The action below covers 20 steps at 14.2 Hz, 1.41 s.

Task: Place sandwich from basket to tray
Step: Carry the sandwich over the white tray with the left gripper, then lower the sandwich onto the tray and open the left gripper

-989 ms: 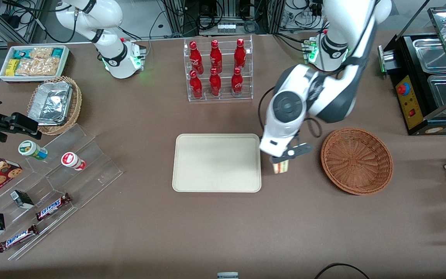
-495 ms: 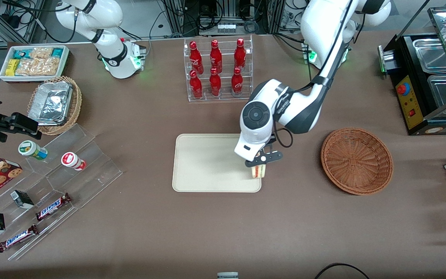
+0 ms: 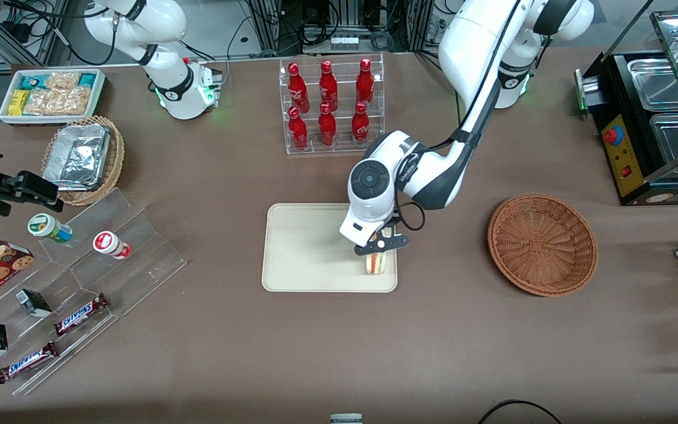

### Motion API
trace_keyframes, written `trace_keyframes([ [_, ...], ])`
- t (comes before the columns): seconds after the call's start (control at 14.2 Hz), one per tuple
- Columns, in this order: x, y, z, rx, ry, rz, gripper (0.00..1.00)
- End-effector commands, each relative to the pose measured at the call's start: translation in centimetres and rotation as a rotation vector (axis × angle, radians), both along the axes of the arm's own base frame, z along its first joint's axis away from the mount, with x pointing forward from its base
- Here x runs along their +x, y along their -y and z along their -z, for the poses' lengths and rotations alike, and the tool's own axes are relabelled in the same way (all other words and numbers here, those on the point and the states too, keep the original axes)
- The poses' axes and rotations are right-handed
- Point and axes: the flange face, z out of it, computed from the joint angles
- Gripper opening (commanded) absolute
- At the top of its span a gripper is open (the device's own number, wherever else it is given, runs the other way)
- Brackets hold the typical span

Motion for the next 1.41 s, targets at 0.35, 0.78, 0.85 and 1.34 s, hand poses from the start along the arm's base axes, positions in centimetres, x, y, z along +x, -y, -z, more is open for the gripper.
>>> trace_keyframes([
  [0.35, -0.4, 2.6, 3.4, -0.007, 0.038, -0.028, 0.21],
  [0.78, -0.3, 2.8, 4.2, -0.002, 0.036, -0.016, 0.78],
  [0.85, -0.3, 2.8, 4.2, -0.001, 0.037, -0.025, 0.97],
  [1.34, 1.0, 0.3, -4.1, 0.012, 0.047, -0.099, 1.0],
])
